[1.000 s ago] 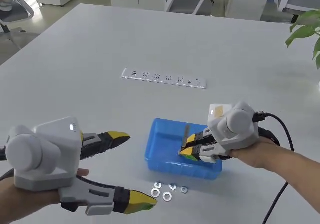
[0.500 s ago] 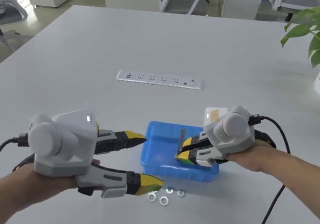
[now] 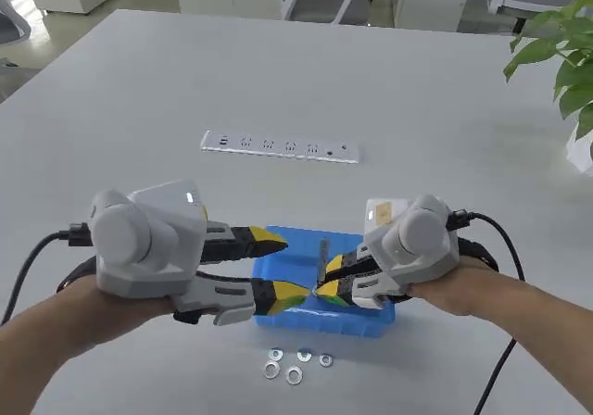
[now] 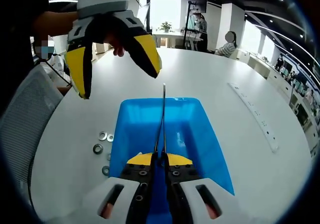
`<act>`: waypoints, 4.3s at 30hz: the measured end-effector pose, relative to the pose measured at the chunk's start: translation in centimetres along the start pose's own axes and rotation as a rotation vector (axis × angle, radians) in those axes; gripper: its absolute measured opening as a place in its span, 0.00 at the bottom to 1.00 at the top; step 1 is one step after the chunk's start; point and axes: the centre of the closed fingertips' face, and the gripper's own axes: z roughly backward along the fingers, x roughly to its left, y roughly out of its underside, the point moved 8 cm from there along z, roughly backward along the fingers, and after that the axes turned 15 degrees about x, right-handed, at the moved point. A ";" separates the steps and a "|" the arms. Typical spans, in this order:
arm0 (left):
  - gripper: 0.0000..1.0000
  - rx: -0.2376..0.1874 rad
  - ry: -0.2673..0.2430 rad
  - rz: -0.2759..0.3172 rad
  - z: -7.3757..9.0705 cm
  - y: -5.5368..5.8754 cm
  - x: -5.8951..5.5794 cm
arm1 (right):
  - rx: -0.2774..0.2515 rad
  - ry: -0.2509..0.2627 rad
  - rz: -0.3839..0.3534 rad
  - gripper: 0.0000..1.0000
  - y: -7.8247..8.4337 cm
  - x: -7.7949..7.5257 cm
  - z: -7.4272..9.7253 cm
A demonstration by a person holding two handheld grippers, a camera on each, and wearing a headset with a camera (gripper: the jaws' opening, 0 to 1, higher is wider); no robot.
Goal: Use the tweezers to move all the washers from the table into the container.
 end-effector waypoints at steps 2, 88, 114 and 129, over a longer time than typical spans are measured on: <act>0.33 0.001 -0.007 -0.012 -0.2 -0.2 0.3 | -0.001 0.001 0.001 0.09 0.0 0.0 0.0; 0.05 0.005 0.038 -0.145 0.4 -3.8 -0.8 | -0.034 0.116 -0.041 0.36 -0.5 3.1 6.9; 0.05 0.009 0.040 -0.179 2.2 -4.8 -3.4 | -0.045 0.169 -0.108 0.48 1.4 6.6 9.4; 0.05 0.007 0.078 -0.193 2.0 -5.0 -4.7 | -0.045 0.168 -0.109 0.48 1.6 7.5 9.6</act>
